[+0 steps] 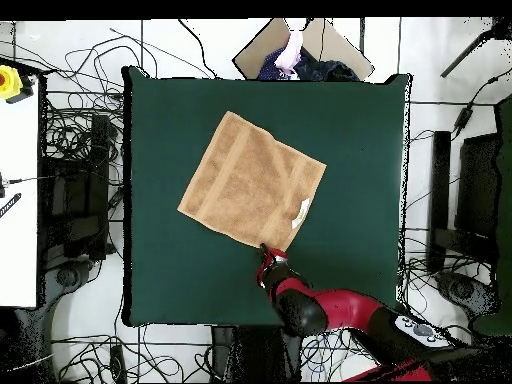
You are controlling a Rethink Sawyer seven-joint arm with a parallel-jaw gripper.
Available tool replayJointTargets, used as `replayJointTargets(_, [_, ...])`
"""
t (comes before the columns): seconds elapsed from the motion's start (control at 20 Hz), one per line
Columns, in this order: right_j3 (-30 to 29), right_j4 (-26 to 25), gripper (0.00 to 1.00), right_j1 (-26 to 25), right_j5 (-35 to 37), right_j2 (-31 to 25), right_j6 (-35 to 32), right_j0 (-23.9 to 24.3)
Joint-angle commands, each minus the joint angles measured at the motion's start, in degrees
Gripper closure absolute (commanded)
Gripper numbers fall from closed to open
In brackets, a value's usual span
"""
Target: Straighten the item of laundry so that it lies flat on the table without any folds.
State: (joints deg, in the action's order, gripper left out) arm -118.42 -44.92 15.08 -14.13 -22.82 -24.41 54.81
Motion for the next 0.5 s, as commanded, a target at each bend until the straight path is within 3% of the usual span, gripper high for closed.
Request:
replayJointTargets(0.05, [7.11, 1.23, 1.00, -1.42, -2.97, -3.86, -16.11, -0.08])
replayJointTargets(0.25, [6.82, 1.27, 1.00, -1.53, -1.69, -4.25, -16.02, 0.41])
replayJointTargets(0.5, [5.64, -1.95, 1.00, -3.32, 9.35, -10.53, -10.32, 6.01])
